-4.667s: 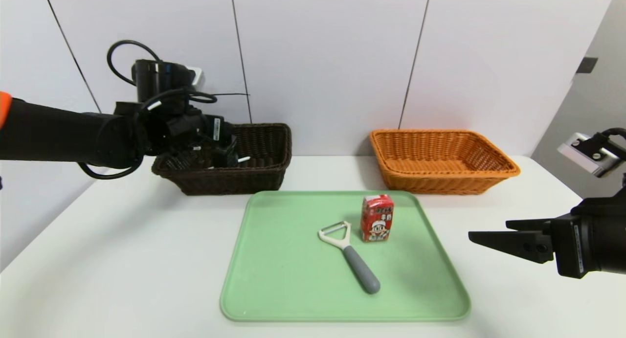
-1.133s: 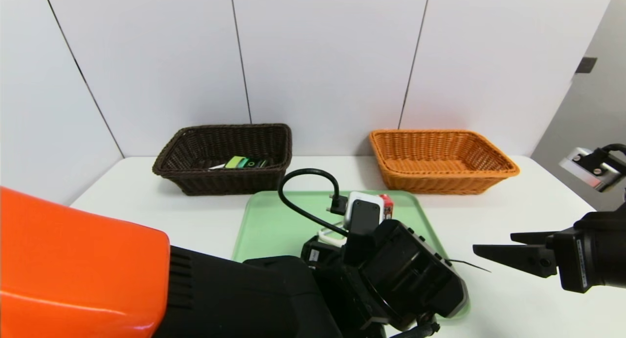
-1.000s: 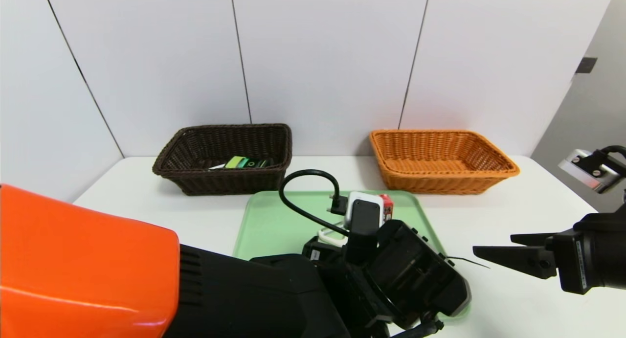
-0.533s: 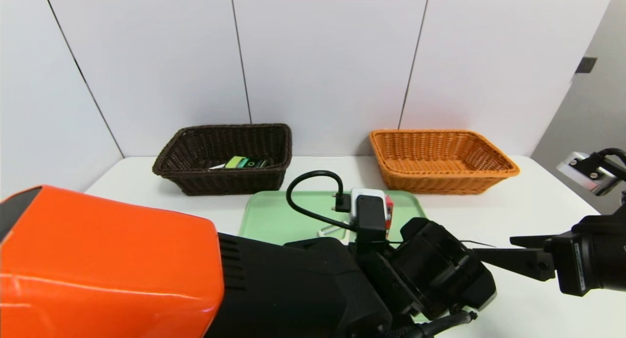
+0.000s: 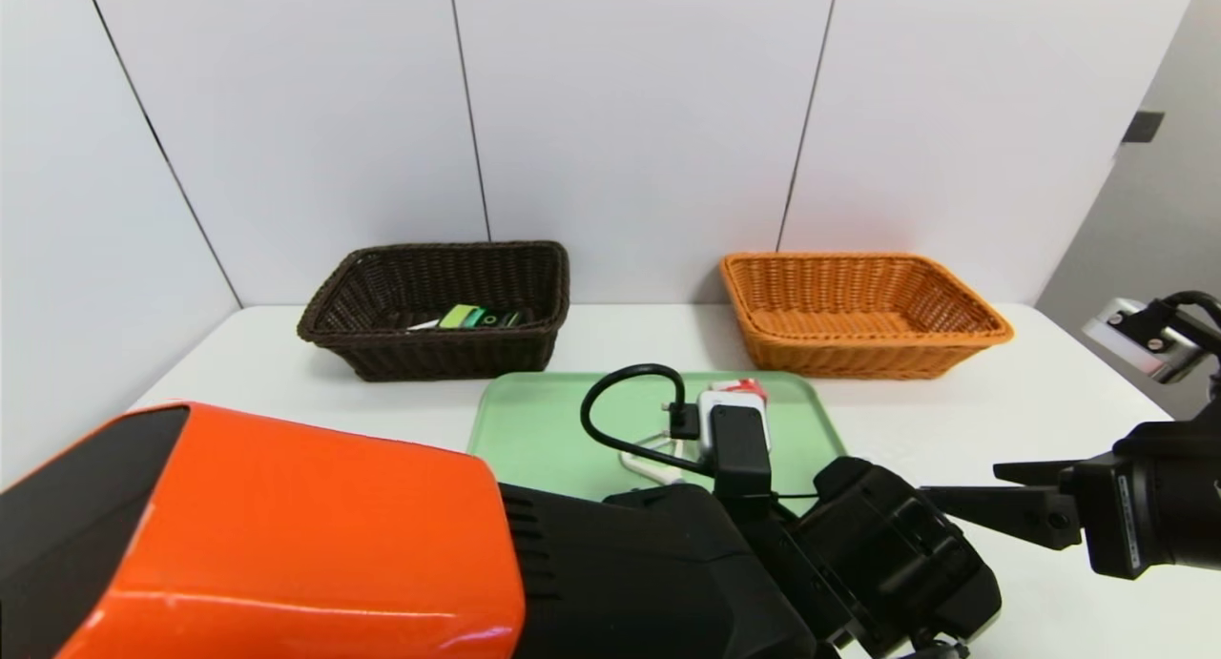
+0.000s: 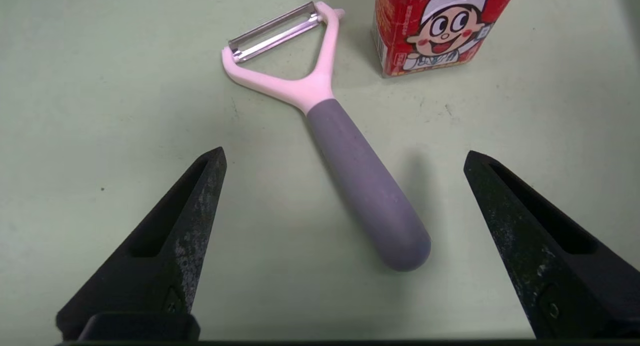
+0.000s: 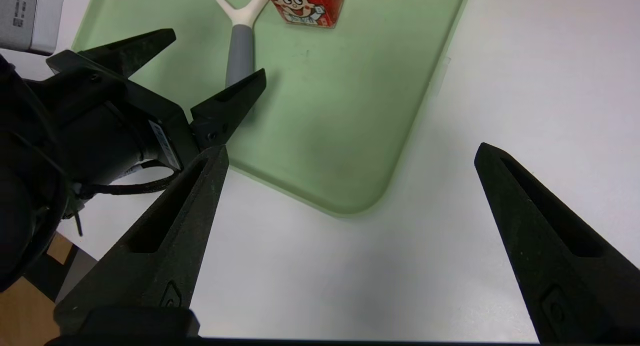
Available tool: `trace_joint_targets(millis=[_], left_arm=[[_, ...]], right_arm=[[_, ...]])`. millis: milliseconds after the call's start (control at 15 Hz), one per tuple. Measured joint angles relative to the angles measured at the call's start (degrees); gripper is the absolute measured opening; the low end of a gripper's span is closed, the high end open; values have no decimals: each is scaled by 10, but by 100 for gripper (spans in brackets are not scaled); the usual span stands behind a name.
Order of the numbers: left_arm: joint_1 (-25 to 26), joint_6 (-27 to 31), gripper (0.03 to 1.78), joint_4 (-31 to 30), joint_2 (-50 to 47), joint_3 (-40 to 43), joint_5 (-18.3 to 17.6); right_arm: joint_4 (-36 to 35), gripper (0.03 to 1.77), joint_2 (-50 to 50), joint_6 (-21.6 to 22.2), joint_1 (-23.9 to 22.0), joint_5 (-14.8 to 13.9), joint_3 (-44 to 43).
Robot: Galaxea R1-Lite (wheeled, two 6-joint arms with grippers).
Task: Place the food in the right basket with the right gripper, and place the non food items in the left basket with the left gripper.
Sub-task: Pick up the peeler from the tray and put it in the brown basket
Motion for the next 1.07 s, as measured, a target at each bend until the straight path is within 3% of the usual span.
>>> trace_joint_targets(millis=[1067], left_arm=[[20,-6,169,-1,25,1,-2]], right_arm=[[0,170,-5,-1,-1,-1,1]])
